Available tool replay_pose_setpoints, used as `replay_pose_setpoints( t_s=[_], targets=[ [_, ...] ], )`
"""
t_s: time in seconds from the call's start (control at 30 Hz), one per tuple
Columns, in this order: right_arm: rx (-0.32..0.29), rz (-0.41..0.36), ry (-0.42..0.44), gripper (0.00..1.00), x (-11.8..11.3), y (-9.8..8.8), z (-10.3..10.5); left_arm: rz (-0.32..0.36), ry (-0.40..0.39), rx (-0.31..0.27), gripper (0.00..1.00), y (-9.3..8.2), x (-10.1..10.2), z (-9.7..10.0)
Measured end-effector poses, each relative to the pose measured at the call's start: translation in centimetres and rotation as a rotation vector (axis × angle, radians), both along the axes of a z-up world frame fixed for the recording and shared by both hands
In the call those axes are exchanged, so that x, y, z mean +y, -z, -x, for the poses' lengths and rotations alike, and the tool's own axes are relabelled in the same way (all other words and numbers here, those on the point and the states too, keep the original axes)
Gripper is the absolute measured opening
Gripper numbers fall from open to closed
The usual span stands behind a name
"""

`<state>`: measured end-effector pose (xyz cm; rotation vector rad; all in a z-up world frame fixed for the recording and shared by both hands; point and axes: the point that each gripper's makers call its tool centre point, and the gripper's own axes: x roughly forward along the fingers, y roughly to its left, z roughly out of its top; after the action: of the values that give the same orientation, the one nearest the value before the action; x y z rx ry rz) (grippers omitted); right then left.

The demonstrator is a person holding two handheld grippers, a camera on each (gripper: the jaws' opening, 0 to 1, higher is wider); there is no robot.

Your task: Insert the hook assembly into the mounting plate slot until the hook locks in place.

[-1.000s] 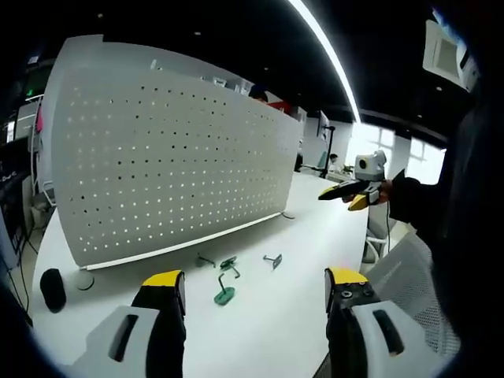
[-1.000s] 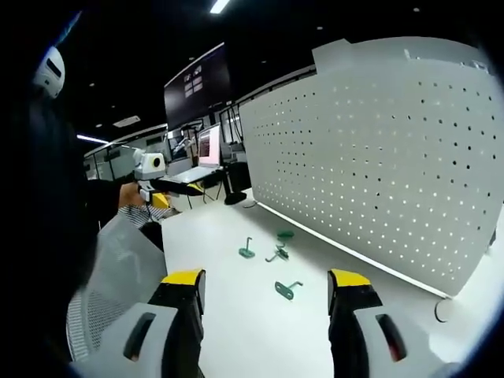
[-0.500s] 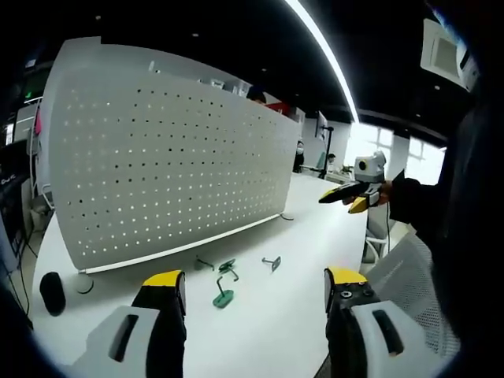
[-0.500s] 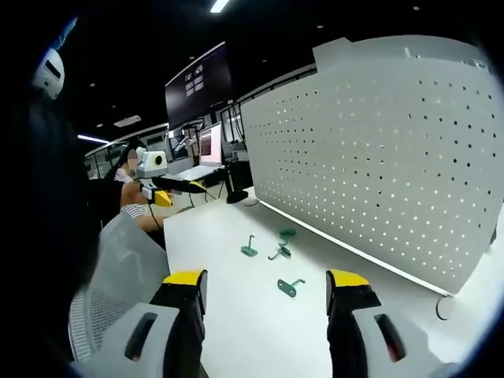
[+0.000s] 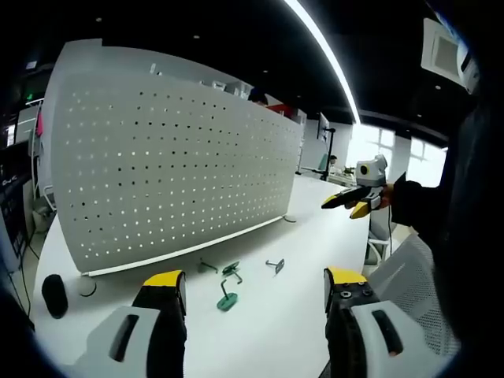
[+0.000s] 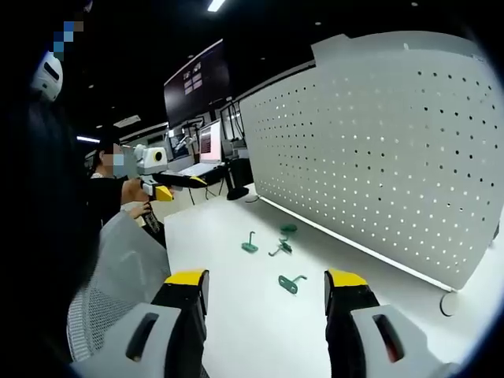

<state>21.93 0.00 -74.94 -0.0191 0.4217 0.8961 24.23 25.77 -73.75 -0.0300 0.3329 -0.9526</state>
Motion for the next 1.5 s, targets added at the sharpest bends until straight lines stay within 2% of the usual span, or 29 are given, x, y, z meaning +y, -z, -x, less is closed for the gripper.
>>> replay_pose_setpoints(
  t_s=[0.23, 0.53, 0.77, 0.97, 1.3, 1.5],
  targets=[
    [-0.002, -0.002, -0.001, 0.58, 0.0, -0.1, -0.3, 0.003, -0.004, 0.005, 0.73, 0.2, 0.2, -0.1],
    [0.026, 0.007, -0.005, 0.57, 0.0, 0.7, 0.0, 0.008, -0.003, 0.003, 0.72, 0.2, 0.1, -0.2],
    [0.02, 0.026, -0.031, 0.53, 0.9, 0.6, -1.0, 0.006, 0.004, 0.006, 0.72, 0.3, 0.0, 0.0],
    [0.005, 0.046, -0.062, 0.49, 2.9, 0.8, -2.8, 0.004, 0.004, 0.006, 0.71, 0.3, 0.0, 0.3],
    [-0.031, 0.086, -0.154, 0.41, 7.8, 1.4, -5.9, 0.007, 0.0, 0.006, 0.71, 0.4, 0.1, 0.7],
    [-0.031, 0.125, -0.189, 0.36, 10.3, 3.0, -7.7, 0.012, -0.004, 0.011, 0.7, 0.6, 0.2, 0.8]
  ],
)
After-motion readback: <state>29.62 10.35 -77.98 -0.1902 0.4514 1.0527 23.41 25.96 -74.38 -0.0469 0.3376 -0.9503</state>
